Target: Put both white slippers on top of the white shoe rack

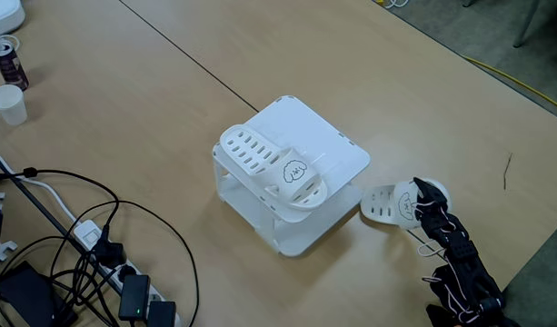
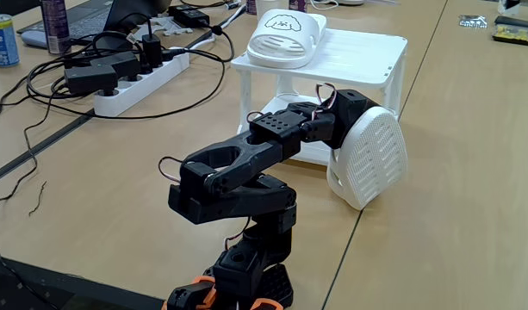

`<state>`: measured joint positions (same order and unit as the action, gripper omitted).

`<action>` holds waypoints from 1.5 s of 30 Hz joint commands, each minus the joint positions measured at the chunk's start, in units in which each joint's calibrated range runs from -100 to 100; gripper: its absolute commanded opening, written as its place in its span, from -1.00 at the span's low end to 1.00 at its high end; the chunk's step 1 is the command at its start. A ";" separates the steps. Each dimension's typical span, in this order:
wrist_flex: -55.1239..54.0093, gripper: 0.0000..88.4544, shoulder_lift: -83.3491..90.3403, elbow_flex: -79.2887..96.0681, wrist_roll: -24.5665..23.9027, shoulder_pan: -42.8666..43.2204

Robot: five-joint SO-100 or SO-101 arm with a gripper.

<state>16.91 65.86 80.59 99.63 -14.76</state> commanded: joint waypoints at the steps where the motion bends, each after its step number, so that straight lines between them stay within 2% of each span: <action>1: 0.26 -0.72 -1.70 8.22 0.37 9.58; 5: 0.26 -0.76 -1.62 7.68 0.37 9.58; 8: 0.09 -1.00 -1.62 7.59 0.37 9.16; 12: 0.00 -0.98 -1.62 4.97 0.37 7.11; 16: 0.00 -0.98 -1.62 -1.43 0.37 -1.12; 23: 0.00 -0.98 -1.62 -6.66 0.37 -23.15; 29: 0.00 -0.98 0.91 -14.69 0.37 -28.34; 36: 0.26 -0.98 1.58 -15.23 0.37 -34.75; 39: 0.26 -0.98 1.58 -13.34 0.37 -33.27; 45: 0.35 -0.98 0.83 -7.21 0.37 -17.64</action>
<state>17.68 66.68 71.25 99.58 -41.35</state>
